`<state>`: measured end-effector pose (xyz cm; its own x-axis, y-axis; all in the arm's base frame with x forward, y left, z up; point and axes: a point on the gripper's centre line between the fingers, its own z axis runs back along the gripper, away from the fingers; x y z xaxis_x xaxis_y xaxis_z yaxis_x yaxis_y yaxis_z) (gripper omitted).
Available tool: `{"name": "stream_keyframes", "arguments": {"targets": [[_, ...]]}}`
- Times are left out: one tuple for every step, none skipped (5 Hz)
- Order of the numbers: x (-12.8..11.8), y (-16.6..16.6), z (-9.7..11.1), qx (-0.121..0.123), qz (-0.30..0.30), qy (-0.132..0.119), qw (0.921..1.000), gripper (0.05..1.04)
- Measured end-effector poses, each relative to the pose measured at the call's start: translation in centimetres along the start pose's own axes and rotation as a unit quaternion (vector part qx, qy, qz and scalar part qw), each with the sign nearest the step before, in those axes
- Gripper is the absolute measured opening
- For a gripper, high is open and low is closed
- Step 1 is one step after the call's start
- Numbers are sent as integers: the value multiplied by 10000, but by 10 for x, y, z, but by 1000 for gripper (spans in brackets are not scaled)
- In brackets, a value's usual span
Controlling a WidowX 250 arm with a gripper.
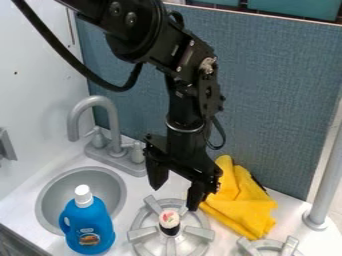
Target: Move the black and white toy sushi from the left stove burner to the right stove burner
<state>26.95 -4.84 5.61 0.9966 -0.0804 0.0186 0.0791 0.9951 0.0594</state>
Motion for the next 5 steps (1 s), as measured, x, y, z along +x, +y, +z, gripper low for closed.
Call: {"name": "stream_keyframes", "arguments": {"targets": [[-2,0,-7,13,-9,106,9999,1004],[13,12,-29,14,23,-119,9999,1004],[19,29,-58,-110,119,-109,9998,1004],[24,41,-88,-180,96,-24,9998,1004],[26,44,-108,-274,8,149,9995,1004]]}}
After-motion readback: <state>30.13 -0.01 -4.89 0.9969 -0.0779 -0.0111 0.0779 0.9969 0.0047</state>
